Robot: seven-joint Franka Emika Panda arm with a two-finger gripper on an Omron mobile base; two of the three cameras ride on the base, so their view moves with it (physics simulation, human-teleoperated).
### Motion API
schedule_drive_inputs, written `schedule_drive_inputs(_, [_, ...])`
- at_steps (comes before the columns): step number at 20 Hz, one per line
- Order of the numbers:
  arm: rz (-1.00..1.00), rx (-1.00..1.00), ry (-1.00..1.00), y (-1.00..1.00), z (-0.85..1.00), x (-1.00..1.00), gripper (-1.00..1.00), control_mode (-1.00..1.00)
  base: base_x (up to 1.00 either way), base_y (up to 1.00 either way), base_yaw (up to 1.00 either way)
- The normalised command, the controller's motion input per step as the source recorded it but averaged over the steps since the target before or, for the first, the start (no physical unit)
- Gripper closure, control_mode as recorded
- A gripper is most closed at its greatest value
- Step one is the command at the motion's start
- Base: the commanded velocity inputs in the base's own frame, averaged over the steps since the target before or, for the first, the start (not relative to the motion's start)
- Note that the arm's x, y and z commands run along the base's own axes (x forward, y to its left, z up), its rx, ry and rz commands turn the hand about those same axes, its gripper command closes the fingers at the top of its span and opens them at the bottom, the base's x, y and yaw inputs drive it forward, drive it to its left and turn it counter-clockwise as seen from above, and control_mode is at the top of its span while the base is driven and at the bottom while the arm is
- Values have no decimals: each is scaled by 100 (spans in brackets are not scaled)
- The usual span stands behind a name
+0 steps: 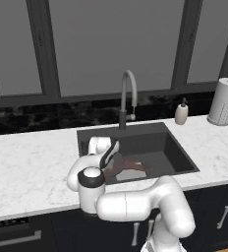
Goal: Pick the pan and sponge and place them into the sink. Then turn on the water.
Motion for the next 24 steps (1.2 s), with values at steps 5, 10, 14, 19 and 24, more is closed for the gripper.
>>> schedule_drive_inputs(5, [16, 24, 9, -50, 47, 24, -100, -100, 0, 0, 0])
schedule_drive_inputs(10, [17, 20, 17, -17, 94, 11, -100, -100, 0, 0, 0])
schedule_drive_inputs(14, [10, 10, 29, 0, 100, 36, -100, -100, 0, 0, 0])
schedule_drive_inputs(19, [12, 9, 39, 0, 100, 39, -100, -100, 0, 0, 0])
schedule_drive_inputs(24, [11, 5, 39, 15, 100, 20, -100, -100, 0, 0, 0])
